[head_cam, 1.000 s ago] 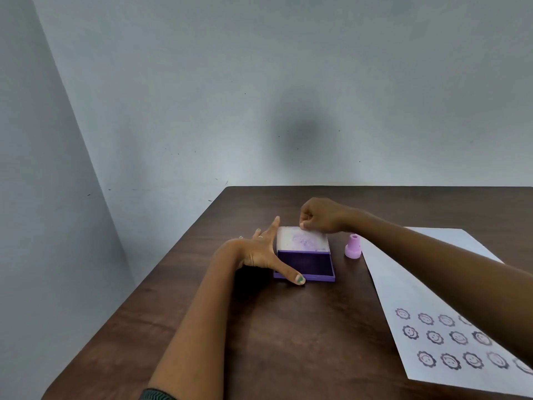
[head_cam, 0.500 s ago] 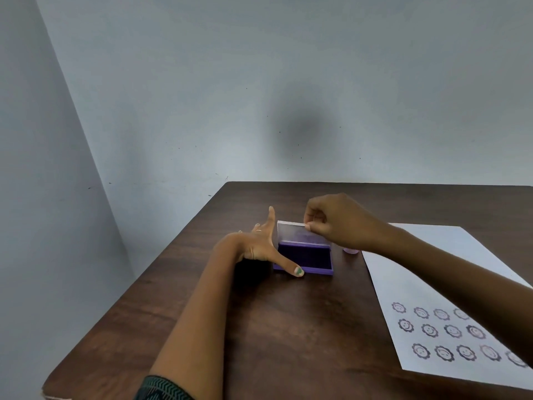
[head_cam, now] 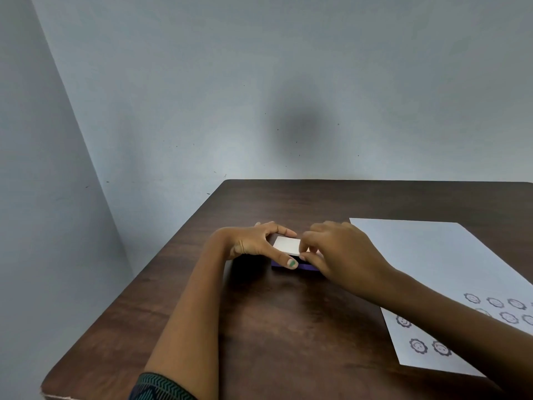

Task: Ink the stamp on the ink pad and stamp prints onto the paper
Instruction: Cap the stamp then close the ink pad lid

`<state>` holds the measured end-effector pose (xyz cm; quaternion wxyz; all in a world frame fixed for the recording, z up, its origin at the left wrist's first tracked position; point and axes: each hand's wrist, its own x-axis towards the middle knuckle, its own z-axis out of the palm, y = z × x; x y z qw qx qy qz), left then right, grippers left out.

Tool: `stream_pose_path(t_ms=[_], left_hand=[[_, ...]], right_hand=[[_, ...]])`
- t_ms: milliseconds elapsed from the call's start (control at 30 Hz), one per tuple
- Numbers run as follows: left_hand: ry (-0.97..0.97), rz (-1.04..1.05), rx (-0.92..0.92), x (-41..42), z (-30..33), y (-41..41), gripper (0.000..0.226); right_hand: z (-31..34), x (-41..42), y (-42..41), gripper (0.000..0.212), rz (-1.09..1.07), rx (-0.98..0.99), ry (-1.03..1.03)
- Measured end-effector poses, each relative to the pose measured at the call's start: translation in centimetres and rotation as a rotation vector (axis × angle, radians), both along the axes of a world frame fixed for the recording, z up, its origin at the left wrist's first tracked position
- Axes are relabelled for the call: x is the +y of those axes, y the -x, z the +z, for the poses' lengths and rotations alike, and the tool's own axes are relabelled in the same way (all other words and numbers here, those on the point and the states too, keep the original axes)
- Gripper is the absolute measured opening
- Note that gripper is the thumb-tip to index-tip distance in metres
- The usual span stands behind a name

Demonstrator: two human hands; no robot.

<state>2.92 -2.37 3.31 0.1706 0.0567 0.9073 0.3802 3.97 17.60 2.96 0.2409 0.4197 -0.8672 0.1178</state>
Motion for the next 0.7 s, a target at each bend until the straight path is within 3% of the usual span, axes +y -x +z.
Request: stream_pose_path(t_ms=[167,333,567,700], left_hand=[[0.008,0.001,0.021,0.2,0.0,-0.1,0.060],[0.025,0.000,0.058,0.2,-0.1,0.0,0.057],[0.031,0.009,0.074,0.1,-0.2,-0.2,0.055],[0.112,0.048,0.107,1.0,-0.1,-0.6,0.066]], right_hand=[[0.1,0.6,0.5,0.019,-0.036,-0.094,0.056],[-0.5,1.0,0.5,0.033,-0.036,-0.245,-0.013],[-1.3,0.6,0.0,0.027,-0.084,-0.222,-0.115],[-1.6,0.6,0.4,0.030,-0.116,-0.243,-0.189]])
